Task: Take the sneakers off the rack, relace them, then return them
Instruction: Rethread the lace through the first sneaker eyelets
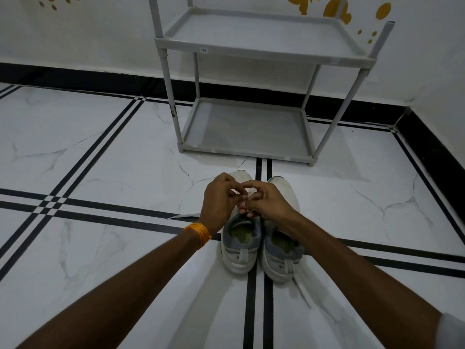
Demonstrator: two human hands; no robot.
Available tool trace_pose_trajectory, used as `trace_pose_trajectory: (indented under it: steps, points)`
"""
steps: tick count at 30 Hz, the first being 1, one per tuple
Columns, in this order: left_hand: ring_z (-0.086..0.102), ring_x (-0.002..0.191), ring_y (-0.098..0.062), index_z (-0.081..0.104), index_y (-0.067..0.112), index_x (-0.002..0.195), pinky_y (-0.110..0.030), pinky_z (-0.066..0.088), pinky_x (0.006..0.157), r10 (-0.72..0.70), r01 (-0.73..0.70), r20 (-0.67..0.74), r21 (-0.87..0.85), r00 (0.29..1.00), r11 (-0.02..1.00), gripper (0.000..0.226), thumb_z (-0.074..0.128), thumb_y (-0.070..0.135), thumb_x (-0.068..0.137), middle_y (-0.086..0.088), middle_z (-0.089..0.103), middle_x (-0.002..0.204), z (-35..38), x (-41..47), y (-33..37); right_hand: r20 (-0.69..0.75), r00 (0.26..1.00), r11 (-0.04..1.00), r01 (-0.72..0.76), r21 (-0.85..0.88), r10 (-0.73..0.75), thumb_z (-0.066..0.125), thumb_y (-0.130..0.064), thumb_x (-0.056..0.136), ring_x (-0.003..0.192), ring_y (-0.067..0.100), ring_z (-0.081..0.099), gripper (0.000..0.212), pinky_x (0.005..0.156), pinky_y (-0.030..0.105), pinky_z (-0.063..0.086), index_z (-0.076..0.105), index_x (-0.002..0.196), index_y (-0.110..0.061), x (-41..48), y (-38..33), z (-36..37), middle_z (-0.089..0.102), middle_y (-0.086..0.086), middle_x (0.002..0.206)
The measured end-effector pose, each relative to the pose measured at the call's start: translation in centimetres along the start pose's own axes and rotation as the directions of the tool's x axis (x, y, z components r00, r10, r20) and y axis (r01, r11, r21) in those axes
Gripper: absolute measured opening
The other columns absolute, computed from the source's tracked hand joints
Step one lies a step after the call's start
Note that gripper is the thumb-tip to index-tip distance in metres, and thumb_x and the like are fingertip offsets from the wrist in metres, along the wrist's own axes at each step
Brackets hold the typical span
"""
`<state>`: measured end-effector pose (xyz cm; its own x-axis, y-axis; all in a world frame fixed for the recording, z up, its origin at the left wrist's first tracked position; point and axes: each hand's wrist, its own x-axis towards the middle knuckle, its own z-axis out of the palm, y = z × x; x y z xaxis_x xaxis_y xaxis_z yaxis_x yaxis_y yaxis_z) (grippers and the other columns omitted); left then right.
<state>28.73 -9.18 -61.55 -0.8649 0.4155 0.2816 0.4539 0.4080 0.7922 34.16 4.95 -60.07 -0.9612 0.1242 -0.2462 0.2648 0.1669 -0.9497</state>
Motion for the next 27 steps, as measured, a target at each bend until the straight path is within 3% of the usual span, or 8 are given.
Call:
trace_pose_trajectory:
  steps: [4, 6, 8, 12, 16, 21, 23, 27]
  points:
    - [0.063, 0.078, -0.016, 0.06, 0.011, 0.097, -0.03, 0.055, 0.075, -0.299, 0.298, 0.04, -0.266, 0.954, 0.917, 0.037, 0.085, 0.019, 0.071, -0.002, 0.063, 0.084, -0.4, 0.3, 0.1, 0.021, 1.0, 0.999, 0.02, -0.028, -0.019, 0.071, 0.003, 0.082, 0.077, 0.027, 0.075, 0.045, 0.071, 0.032, 0.061, 0.059, 0.125, -0.008, -0.2, -0.2, -0.2, 0.075, 0.017, 0.085]
    - [0.061, 0.086, -0.019, 0.048, 0.014, 0.106, -0.035, 0.054, 0.081, -0.434, 0.46, 0.155, -0.345, 0.888, 0.818, 0.049, 0.083, 0.022, 0.073, -0.004, 0.061, 0.092, -0.3, 0.4, -0.1, 0.042, 0.999, 0.997, 0.038, -0.07, -0.035, 0.07, 0.003, 0.083, 0.077, 0.025, 0.075, 0.043, 0.07, 0.031, 0.061, 0.061, 0.123, -0.008, -0.2, -0.5, -0.2, 0.076, 0.016, 0.085]
    - [0.063, 0.09, -0.025, 0.049, 0.013, 0.11, -0.041, 0.054, 0.085, -0.464, 0.541, 0.281, -0.368, 0.84, 0.756, 0.042, 0.077, 0.023, 0.08, -0.012, 0.062, 0.1, -0.1, 0.5, -0.3, 0.045, 0.997, 0.992, 0.065, -0.111, -0.061, 0.069, 0.004, 0.083, 0.075, 0.025, 0.075, 0.041, 0.07, 0.031, 0.061, 0.063, 0.121, -0.009, -0.3, -0.6, -0.2, 0.076, 0.016, 0.083]
    - [0.066, 0.088, -0.035, 0.065, 0.01, 0.092, -0.047, 0.055, 0.083, -0.364, 0.455, 0.302, -0.332, 0.881, 0.826, 0.016, 0.068, 0.024, 0.087, -0.018, 0.069, 0.089, 0.1, 0.2, -0.4, 0.013, 0.996, 0.993, 0.085, -0.084, -0.084, 0.068, 0.005, 0.083, 0.075, 0.029, 0.074, 0.034, 0.073, 0.037, 0.062, 0.065, 0.112, -0.012, -0.7, -0.4, 0.1, 0.075, 0.018, 0.08]
    - [0.07, 0.081, -0.025, 0.065, 0.008, 0.084, -0.033, 0.057, 0.074, -0.269, 0.302, 0.15, -0.28, 0.951, 0.911, 0.019, 0.07, 0.026, 0.086, -0.011, 0.073, 0.083, 0.1, -0.6, -0.4, -0.072, 0.996, 0.998, 0.056, -0.004, -0.056, 0.066, 0.006, 0.084, 0.075, 0.029, 0.074, 0.024, 0.071, 0.036, 0.062, 0.057, 0.103, -0.005, -0.9, -0.2, 0.4, 0.074, 0.019, 0.081]
    - [0.071, 0.084, -0.018, 0.073, 0.011, 0.092, -0.033, 0.059, 0.082, -0.167, 0.229, 0.268, -0.216, 0.949, 0.949, 0.018, 0.07, 0.027, 0.087, -0.006, 0.075, 0.087, -0.9, -0.8, -1.5, -0.106, 0.994, 1.0, 0.003, 0.015, -0.001, 0.069, 0.002, 0.084, 0.077, 0.027, 0.075, 0.02, 0.074, 0.036, 0.062, 0.058, 0.102, 0.002, -1.2, 0.1, 0.2, 0.073, 0.016, 0.083]
    - [0.07, 0.082, -0.018, 0.074, 0.012, 0.092, -0.029, 0.058, 0.078, -0.138, 0.194, 0.289, -0.177, 0.947, 0.965, 0.017, 0.072, 0.027, 0.085, -0.006, 0.075, 0.088, -1.4, -0.6, -1.5, -0.087, 0.996, 1.0, -0.005, 0.018, 0.007, 0.07, 0.0, 0.084, 0.079, 0.027, 0.075, 0.021, 0.076, 0.036, 0.062, 0.059, 0.103, 0.003, -1.1, 0.1, 0.1, 0.074, 0.016, 0.085]
    - [0.063, 0.068, -0.016, 0.069, 0.013, 0.078, -0.017, 0.049, 0.063, -0.032, 0.032, 0.149, 0.007, 0.988, 0.999, 0.012, 0.075, 0.023, 0.082, -0.006, 0.072, 0.076, -1.1, -0.4, -0.6, -0.12, 0.993, 0.998, -0.017, -0.06, 0.01, 0.063, 0.001, 0.089, 0.078, 0.024, 0.075, 0.015, 0.076, 0.031, 0.061, 0.065, 0.104, 0.0, -0.9, 0.4, 0.2, 0.075, 0.014, 0.087]
